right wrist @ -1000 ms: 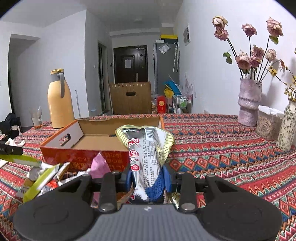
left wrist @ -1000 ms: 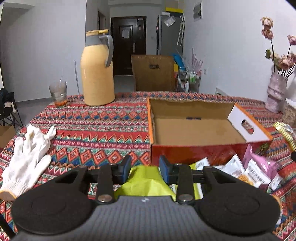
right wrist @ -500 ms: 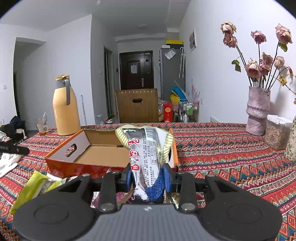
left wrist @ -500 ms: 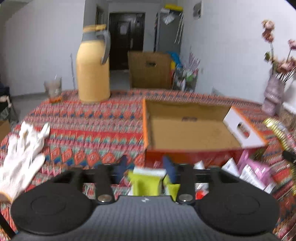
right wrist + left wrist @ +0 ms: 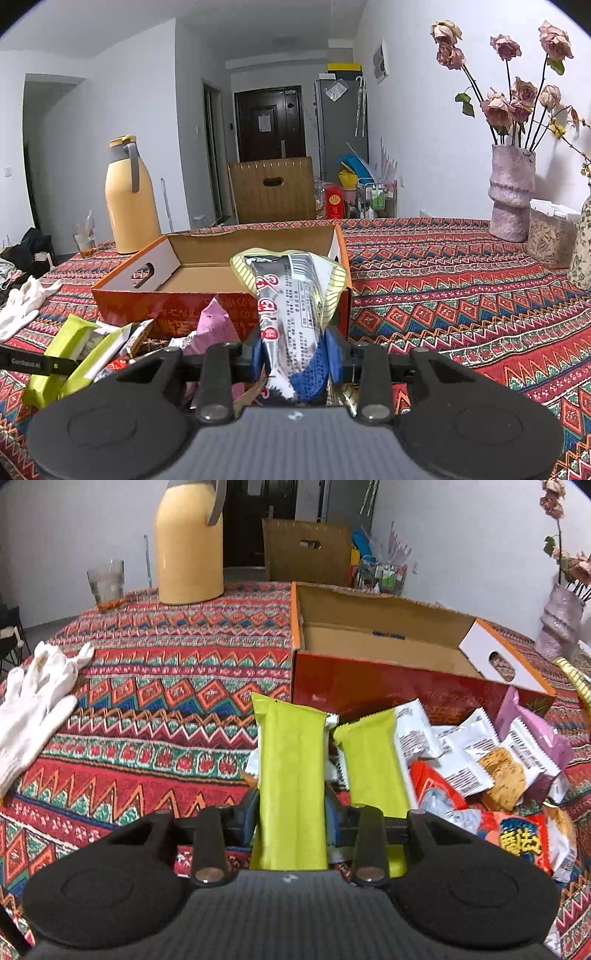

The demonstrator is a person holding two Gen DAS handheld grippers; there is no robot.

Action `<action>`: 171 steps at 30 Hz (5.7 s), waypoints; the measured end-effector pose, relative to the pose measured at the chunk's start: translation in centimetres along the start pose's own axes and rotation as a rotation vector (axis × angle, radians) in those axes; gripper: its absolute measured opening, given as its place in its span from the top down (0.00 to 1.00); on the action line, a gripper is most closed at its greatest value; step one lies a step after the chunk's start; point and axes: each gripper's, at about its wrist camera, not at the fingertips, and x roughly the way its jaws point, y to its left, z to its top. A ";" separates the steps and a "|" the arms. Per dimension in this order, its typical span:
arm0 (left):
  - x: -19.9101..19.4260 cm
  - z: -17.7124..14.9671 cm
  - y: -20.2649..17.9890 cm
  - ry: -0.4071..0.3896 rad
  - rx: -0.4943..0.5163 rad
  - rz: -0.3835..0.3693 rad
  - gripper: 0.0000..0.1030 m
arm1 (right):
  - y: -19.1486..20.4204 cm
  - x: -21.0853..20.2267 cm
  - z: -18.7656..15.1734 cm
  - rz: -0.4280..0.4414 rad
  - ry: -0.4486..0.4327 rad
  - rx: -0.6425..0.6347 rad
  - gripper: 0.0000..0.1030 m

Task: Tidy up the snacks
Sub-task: 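Lift both held snacks and carry them over the open cardboard box, then open the left tool dropping the green bar while the right releases the packet into the box, then move both tools back toward the snack pile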

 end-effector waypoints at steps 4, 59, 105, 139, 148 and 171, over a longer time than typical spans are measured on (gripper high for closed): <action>-1.8 1.5 -0.4 -0.055 0.012 -0.001 0.65 | 0.2 0.0 0.5 0.000 -0.011 -0.010 0.68; 6.6 14.1 -5.2 -0.265 -0.098 0.027 0.05 | 1.8 16.7 8.5 0.003 0.023 -0.041 0.28; -7.6 7.1 -4.4 -0.348 -0.077 0.013 0.00 | 2.6 -0.1 6.8 0.025 -0.159 -0.015 0.00; -12.5 -7.3 -2.3 -0.262 -0.063 -0.040 0.00 | 6.4 -10.0 -5.2 0.049 -0.074 -0.063 0.00; -12.5 -9.2 -2.5 -0.242 -0.050 -0.049 0.00 | 6.8 -11.4 -7.6 0.040 -0.039 -0.093 0.00; -10.8 -11.4 -0.7 -0.139 -0.077 -0.026 0.00 | 10.4 -7.0 -10.0 0.101 0.147 -0.143 0.14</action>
